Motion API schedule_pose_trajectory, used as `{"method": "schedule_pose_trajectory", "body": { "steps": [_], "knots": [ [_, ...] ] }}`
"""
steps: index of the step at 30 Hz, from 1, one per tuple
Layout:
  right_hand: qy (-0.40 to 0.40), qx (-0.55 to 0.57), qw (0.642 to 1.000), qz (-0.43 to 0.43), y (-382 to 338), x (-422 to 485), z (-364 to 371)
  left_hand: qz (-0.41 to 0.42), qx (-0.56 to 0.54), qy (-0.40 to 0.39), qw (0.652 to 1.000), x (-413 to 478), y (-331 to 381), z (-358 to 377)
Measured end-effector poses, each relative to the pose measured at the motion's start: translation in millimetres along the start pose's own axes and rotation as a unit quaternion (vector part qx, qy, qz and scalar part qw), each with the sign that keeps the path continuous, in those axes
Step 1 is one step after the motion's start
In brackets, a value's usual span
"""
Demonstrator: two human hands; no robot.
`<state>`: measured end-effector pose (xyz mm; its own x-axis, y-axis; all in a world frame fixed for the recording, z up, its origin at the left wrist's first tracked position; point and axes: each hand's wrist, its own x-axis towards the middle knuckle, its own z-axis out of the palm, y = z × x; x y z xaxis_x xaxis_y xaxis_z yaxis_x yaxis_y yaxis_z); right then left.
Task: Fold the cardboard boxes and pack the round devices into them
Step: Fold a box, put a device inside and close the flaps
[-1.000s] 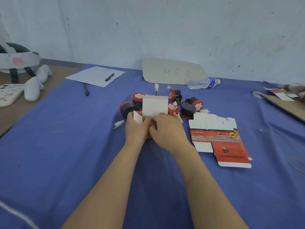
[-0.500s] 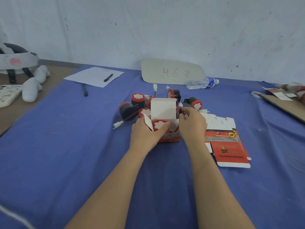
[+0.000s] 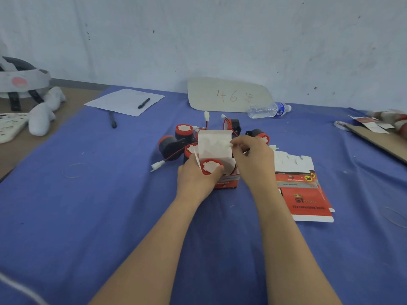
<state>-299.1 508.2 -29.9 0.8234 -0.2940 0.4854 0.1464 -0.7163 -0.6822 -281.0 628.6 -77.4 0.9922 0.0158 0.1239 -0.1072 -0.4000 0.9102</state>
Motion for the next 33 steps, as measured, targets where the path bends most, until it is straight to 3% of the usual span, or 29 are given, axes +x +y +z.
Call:
{"method": "schedule_pose_trajectory", "body": {
  "steps": [6,11,18,21,25,28,33],
  "knots": [
    [-0.079,0.042,0.995,0.046,-5.9,-0.5,-9.1,0.004,0.0,0.007,1.0,1.2,-0.6,-0.2],
    [-0.135,-0.007,0.99,0.035,-4.2,0.2,-14.2,0.012,-0.006,0.007,1.0,0.5,-0.8,-0.1],
    [-0.076,-0.118,0.99,0.026,-11.0,-0.2,-11.3,0.001,0.004,0.005,1.0,2.1,-1.3,0.5],
    [-0.044,-0.098,0.994,-0.012,-18.3,-3.3,-1.6,-0.007,0.002,0.004,1.0,2.9,-1.3,1.2],
    [-0.086,-0.057,0.993,-0.062,-19.4,-10.0,10.7,0.004,0.022,0.002,1.0,3.2,0.2,-0.7],
    [-0.141,-0.025,0.989,-0.034,-13.4,-12.0,12.5,0.007,0.022,-0.004,1.0,1.8,0.8,-2.2],
    [-0.121,-0.033,0.992,-0.02,-6.5,-9.3,15.5,0.001,-0.005,-0.008,1.0,-0.1,1.0,-1.5]
  ]
}}
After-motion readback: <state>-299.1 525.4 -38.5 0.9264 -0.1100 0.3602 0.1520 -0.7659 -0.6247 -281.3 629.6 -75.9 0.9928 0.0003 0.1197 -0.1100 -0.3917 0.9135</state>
